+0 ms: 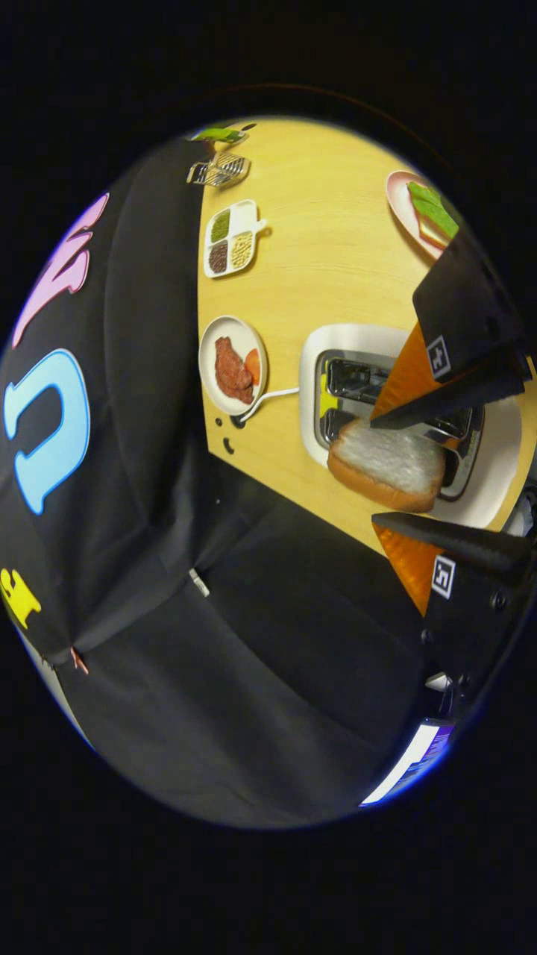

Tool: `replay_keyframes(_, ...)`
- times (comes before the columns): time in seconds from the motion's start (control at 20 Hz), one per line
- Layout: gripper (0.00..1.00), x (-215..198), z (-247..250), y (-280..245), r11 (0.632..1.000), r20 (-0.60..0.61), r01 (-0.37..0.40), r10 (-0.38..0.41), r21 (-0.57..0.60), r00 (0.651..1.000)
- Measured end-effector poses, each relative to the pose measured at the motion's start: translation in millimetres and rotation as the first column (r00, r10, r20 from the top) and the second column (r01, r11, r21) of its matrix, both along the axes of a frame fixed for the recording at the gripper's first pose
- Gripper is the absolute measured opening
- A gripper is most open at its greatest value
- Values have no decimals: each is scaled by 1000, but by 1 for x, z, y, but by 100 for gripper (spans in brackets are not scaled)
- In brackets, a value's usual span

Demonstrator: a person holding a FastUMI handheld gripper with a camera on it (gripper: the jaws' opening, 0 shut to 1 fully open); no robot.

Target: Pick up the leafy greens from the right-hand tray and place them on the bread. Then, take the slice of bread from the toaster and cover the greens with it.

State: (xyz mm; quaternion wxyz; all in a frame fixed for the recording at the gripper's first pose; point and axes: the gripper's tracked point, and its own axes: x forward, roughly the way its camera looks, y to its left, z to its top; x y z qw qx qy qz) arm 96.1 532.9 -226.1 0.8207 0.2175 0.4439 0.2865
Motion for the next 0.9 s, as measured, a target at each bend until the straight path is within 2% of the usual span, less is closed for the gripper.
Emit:
replay_keyframes(0.15, 23, 6, -1, -8, 1000, -6, 13, -13, -25, 1000)
replay_keyframes(0.25, 13, 2, 1, -8, 1000, 1, 1, -1, -22, 1000)
replay_keyframes(0.45, 13, 6, 19, -17, 1000, 30, 26, -26, -3, 999)
replay_keyframes(0.9, 13, 15, 95, -66, 993, 124, 65, -77, 96, 989)
